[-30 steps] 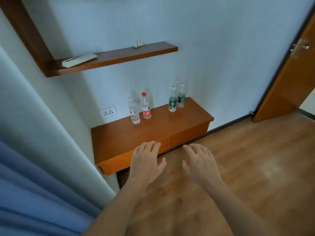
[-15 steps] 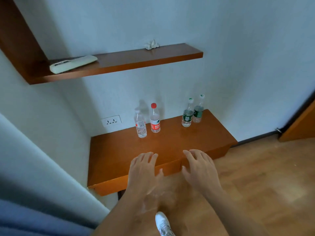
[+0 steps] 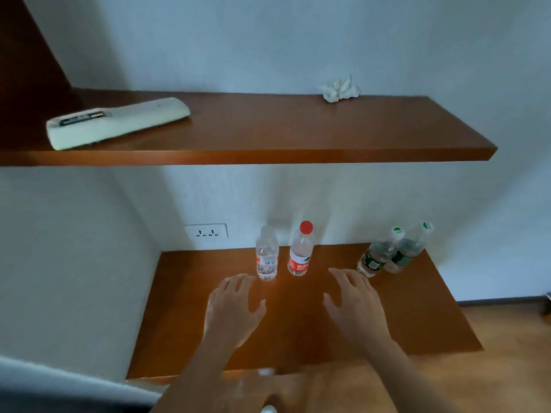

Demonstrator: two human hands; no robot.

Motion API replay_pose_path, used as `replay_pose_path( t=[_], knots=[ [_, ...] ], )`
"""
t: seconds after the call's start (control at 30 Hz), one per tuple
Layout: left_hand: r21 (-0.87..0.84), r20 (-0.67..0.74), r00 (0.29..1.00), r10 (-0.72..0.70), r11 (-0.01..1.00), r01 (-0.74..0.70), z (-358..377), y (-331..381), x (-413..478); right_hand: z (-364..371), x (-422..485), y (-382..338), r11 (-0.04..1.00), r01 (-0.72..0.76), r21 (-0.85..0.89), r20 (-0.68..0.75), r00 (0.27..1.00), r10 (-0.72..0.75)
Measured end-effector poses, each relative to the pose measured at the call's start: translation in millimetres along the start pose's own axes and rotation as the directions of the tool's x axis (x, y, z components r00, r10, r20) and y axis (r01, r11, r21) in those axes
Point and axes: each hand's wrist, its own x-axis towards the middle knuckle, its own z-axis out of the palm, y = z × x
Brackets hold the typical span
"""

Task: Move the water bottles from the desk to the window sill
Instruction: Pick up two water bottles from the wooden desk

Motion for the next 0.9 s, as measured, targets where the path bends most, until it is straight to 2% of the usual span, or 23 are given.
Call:
replay_pose_path(
  t=[0.23,0.37,0.53,0.63,0.77,0.9],
  knots=[
    [-0.239,0.094,0.981,-0.17,0.953,0.188,22,-21,53,38,57,6,0.971,-0.091,0.221,0.132,0.989,0.063],
    [-0.387,0.136,0.968,-0.21,0.888,0.247,36,-20,84,61,87,13,0.887,-0.216,0.408,0.196,0.97,0.146],
    [-0.514,0.182,0.951,-0.251,0.8,0.31,51,-10,112,86,116,15,0.794,-0.304,0.526,0.281,0.944,0.175],
    [-0.583,0.21,0.94,-0.269,0.738,0.341,59,-5,127,94,131,9,0.762,-0.288,0.58,0.264,0.951,0.159],
    [-0.634,0.247,0.941,-0.231,0.696,0.337,68,-3,140,107,146,6,0.796,-0.175,0.58,0.202,0.977,0.068],
    [-0.67,0.27,0.929,-0.252,0.644,0.37,73,3,148,109,156,0,0.804,-0.151,0.576,0.173,0.983,0.06]
  ],
)
